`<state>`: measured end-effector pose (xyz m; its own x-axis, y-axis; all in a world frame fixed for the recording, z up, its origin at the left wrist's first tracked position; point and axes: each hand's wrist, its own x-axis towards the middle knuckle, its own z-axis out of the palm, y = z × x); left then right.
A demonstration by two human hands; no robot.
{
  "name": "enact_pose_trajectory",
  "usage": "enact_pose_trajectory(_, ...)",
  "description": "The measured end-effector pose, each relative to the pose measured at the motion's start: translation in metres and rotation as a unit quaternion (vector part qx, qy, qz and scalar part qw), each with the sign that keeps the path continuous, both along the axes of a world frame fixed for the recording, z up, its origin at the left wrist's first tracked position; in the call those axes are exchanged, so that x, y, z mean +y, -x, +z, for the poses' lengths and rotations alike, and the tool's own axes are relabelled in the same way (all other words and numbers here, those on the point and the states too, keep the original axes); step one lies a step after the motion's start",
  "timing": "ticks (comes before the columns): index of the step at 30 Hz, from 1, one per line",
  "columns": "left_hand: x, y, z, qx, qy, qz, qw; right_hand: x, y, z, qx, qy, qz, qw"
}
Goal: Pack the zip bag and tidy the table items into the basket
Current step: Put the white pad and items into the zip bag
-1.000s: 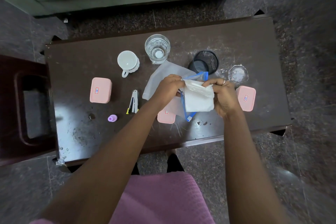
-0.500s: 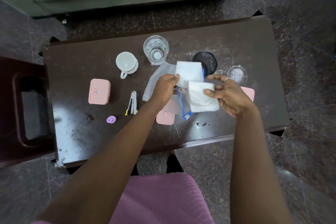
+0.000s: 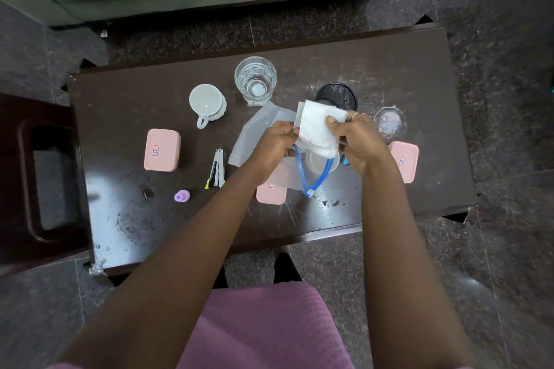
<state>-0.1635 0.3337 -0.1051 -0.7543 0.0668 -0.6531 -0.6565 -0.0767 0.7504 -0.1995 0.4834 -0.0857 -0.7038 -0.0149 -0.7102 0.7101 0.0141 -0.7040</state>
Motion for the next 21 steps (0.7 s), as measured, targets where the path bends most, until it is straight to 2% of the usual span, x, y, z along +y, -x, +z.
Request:
enact_pose_trajectory(3,-0.001,0.000,0.000,-0.014,-0.026,0.017,0.999,0.000,0.000,-0.002,-0.021,0.013,-0.010,1.000)
enact_pose_trajectory(6,-0.002,0.001,0.001,-0.018,-0.039,0.021,0.999,0.002,-0.002,-0.002,-0.004,0.034,-0.032,0.999)
enact_pose_trajectory(11,0.000,0.004,0.003,-0.024,0.006,0.002,1.000,0.010,-0.001,-0.001,0.023,0.077,-0.094,0.992)
enact_pose_trajectory(14,-0.001,0.004,0.004,0.028,0.104,0.009,0.994,0.022,0.008,0.000,0.022,0.076,-0.111,0.991)
enact_pose_trajectory(16,-0.003,0.004,0.004,0.090,0.191,-0.017,0.977,0.029,0.019,0.001,0.026,0.051,-0.116,0.992)
enact_pose_trajectory(19,-0.005,0.006,0.006,0.132,0.245,-0.058,0.959,0.035,0.040,0.000,0.046,-0.025,-0.082,0.995)
enact_pose_trajectory(21,-0.005,0.007,0.008,0.137,0.256,-0.074,0.954,0.034,0.053,-0.006,0.077,-0.139,-0.009,0.987)
